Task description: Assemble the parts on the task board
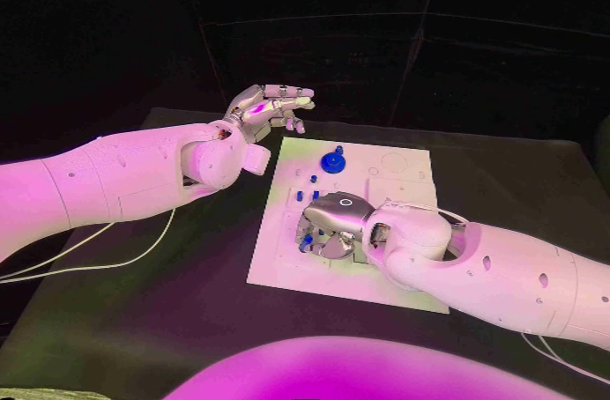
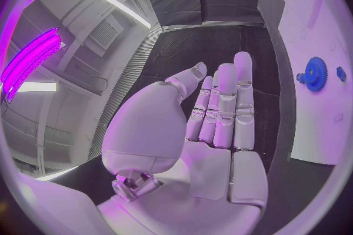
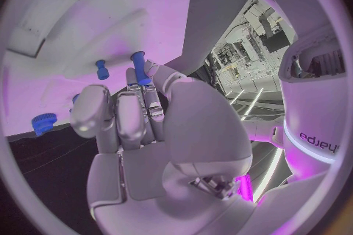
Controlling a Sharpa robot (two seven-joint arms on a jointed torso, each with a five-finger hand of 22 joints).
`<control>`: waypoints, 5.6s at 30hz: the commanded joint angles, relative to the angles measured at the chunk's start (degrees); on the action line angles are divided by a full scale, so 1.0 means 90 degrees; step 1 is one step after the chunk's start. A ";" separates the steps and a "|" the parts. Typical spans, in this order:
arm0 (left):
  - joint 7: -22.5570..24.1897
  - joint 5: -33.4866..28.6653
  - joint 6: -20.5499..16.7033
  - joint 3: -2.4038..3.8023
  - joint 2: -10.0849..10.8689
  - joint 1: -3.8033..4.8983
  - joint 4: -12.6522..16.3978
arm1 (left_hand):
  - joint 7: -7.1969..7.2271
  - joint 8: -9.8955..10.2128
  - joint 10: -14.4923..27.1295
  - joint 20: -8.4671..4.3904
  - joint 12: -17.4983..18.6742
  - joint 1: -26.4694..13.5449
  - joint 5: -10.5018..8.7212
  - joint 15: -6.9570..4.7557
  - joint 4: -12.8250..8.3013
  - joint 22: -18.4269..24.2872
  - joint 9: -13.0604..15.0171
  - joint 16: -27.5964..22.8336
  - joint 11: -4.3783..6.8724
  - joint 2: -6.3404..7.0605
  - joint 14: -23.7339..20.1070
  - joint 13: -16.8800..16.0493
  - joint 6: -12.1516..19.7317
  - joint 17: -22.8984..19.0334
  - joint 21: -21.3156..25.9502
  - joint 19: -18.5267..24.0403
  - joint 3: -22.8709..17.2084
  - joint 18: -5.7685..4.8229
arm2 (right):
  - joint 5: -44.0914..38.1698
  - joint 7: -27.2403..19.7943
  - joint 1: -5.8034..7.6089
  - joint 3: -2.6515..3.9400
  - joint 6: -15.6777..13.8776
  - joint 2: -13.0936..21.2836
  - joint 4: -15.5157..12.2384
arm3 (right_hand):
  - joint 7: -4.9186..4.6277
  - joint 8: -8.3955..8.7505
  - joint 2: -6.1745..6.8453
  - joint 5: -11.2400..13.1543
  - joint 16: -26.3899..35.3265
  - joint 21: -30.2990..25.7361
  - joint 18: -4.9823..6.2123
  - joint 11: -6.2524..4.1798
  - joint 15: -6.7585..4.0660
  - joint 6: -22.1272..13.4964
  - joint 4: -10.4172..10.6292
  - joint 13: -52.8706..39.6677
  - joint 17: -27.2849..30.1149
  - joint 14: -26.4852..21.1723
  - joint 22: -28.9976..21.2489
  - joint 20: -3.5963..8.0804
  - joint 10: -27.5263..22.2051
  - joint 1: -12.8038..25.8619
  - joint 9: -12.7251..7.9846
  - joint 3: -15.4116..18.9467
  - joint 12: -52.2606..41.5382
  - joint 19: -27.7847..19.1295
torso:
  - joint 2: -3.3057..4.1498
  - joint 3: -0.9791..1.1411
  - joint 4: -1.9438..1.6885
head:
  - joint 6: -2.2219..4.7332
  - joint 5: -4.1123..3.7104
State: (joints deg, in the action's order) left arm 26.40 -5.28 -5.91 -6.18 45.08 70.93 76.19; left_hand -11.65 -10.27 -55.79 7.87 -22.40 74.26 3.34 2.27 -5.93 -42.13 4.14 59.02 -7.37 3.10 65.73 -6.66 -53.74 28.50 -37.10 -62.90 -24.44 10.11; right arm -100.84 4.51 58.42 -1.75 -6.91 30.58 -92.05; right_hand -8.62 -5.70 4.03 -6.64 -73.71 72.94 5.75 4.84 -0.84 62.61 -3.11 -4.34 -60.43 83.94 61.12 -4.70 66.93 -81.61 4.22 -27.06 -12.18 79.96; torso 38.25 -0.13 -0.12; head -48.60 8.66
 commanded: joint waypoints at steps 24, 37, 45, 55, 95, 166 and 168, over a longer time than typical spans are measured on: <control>-0.0099 0.0010 0.0156 0.0006 -0.0007 0.0014 -0.0010 | -0.0002 -0.0051 0.0043 0.0017 -0.0061 -0.0032 0.0014 0.0008 -0.0009 0.0013 0.0007 0.0017 0.0010 -0.0041 -0.0036 -0.0011 0.0032 -0.0011 0.0046 0.0024 0.0038 0.0043 | -0.0015 -0.0138 0.0003 -0.0119 -0.0879 0.0004 -0.0059 | -0.0209 0.0209 0.0481 -0.0123 0.0357 -0.0850 0.0209 0.0210 0.0249 -0.1363 0.0339 0.0044 0.0707 -0.0139 -0.1289 -0.0253 -0.1429 0.0701 -0.0043 0.1209 0.0361 -0.0572 | -0.0007 0.0001 0.0001 | 0.0037 -0.0023; -0.0097 0.0010 0.0214 0.0005 0.0031 0.0013 -0.0022 | -0.0002 -0.0051 0.0043 0.0017 -0.0061 -0.0032 0.0014 0.0008 -0.0009 0.0013 0.0007 0.0017 0.0010 -0.0041 -0.0036 -0.0011 0.0032 -0.0011 0.0046 0.0024 0.0038 0.0043 | 0.1089 -0.0178 0.0054 -0.0104 -0.2016 0.1108 -0.0762 | -0.0212 0.0061 0.0290 -0.0364 0.0315 -0.0907 0.0201 0.0191 0.0226 -0.1305 0.0526 -0.0045 0.0719 -0.0091 -0.1330 -0.0255 -0.1254 0.0605 0.0010 0.2035 -0.0357 -0.0451 | -0.0032 -0.0006 0.0023 | 0.0141 -0.0183; -0.0097 0.0010 0.0227 0.0002 0.0084 0.0012 -0.0015 | -0.0002 -0.0059 0.0053 0.0018 -0.0072 -0.0032 0.0014 0.0008 -0.0010 0.0017 0.0008 0.0020 0.0008 -0.0040 -0.0038 -0.0012 0.0039 -0.0013 0.0047 0.0023 0.0043 0.0043 | 0.2868 0.0195 0.0276 -0.0069 -0.2152 0.2486 -0.1424 | 0.0117 -0.0332 0.0105 -0.0634 -0.0384 0.0180 -0.0073 -0.0270 -0.0123 -0.0696 0.0828 -0.0769 -0.0381 0.0239 0.0258 0.0034 0.0755 0.0754 0.0116 0.2315 -0.1745 0.0242 | -0.0114 -0.0042 0.0121 | 0.0231 -0.0536; -0.0094 0.0010 0.0257 -0.0005 0.0171 0.0011 0.0011 | -0.0002 -0.0062 0.0055 0.0019 -0.0076 -0.0034 0.0013 0.0009 -0.0009 0.0018 0.0009 0.0021 0.0008 -0.0040 -0.0039 -0.0013 0.0040 -0.0014 0.0048 0.0023 0.0046 0.0043 | 0.3015 0.1652 0.0307 -0.0077 -0.1383 0.3348 -0.1679 | 0.0306 -0.0983 -0.0049 -0.0977 -0.1142 0.0855 -0.0255 -0.0413 -0.0246 -0.0652 0.1792 -0.6109 -0.1707 0.0412 0.1287 0.0216 0.1322 0.1238 0.0317 0.3391 -0.6143 0.0513 | -0.0169 -0.0063 0.0271 | 0.0264 -0.0804; -0.0099 0.0011 0.0319 -0.0023 0.0197 0.0004 -0.0015 | -0.0001 -0.0075 0.0060 0.0020 -0.0093 -0.0040 0.0013 0.0010 -0.0006 0.0024 0.0011 0.0023 0.0008 -0.0041 -0.0045 -0.0015 0.0043 -0.0018 0.0052 0.0026 0.0055 0.0043 | 0.1417 0.3199 -0.0131 -0.0093 -0.0080 0.2833 -0.1578 | 0.0323 -0.1387 0.0000 -0.0993 -0.1396 0.1049 -0.0311 -0.0423 -0.0254 -0.0808 0.2161 -0.7686 -0.2253 0.0478 0.1610 0.0198 0.1675 0.1228 0.0695 0.4085 -0.7173 0.0560 | -0.0167 -0.0076 0.0253 | 0.0236 -0.0914; -0.0141 0.0026 0.0366 -0.0024 0.0194 0.0009 0.0035 | 0.0000 -0.0095 0.0076 0.0021 -0.0120 -0.0031 0.0017 0.0010 -0.0007 0.0033 0.0013 0.0030 0.0010 -0.0058 -0.0051 -0.0019 0.0053 -0.0025 0.0055 0.0026 0.0055 0.0044 | 0.1674 0.4000 -0.0209 -0.0068 -0.1423 0.1657 -0.1433 | 0.0522 -0.1666 -0.0272 0.0339 -0.1323 0.0983 -0.0297 -0.0588 -0.0391 -0.0498 0.2222 -0.7549 -0.2256 0.0457 0.1565 0.0326 0.1559 0.2524 0.1707 0.4635 -0.6375 0.0510 | -0.0164 -0.0072 0.0261 | 0.0240 -0.0722; -0.0142 0.0026 0.0366 -0.0024 0.0195 0.0009 0.0034 | 0.0000 -0.0095 0.0076 0.0021 -0.0120 -0.0031 0.0017 0.0010 -0.0007 0.0033 0.0013 0.0030 0.0010 -0.0058 -0.0051 -0.0019 0.0053 -0.0025 0.0055 0.0026 0.0055 0.0044 | 0.1609 0.4006 -0.0209 -0.0068 -0.1412 0.1662 -0.1439 | 0.0518 -0.1659 -0.0216 0.0343 -0.1315 0.0977 -0.0296 -0.0585 -0.0391 -0.0505 0.2221 -0.7536 -0.2247 0.0455 0.1558 0.0320 0.1550 0.2556 0.1719 0.4559 -0.6347 0.0507 | -0.0165 -0.0071 0.0264 | 0.0240 -0.0721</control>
State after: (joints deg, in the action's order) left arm 25.01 -5.21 -3.37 -6.45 46.88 70.92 76.38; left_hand -11.65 -10.89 -55.58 7.87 -23.31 74.05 3.33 2.27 -6.08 -41.90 4.19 59.02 -7.17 2.89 65.73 -6.76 -53.74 28.35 -36.84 -62.90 -24.29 10.11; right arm -83.39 39.25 56.44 -2.40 -19.28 45.54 -104.86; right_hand -3.86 -20.91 1.68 -3.69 -85.73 82.05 3.09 -0.52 -4.84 58.47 16.89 -72.21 -74.95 84.04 74.91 -1.52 81.25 -58.62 19.65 14.17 -69.52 84.16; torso 36.80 -0.77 2.22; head -46.44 2.15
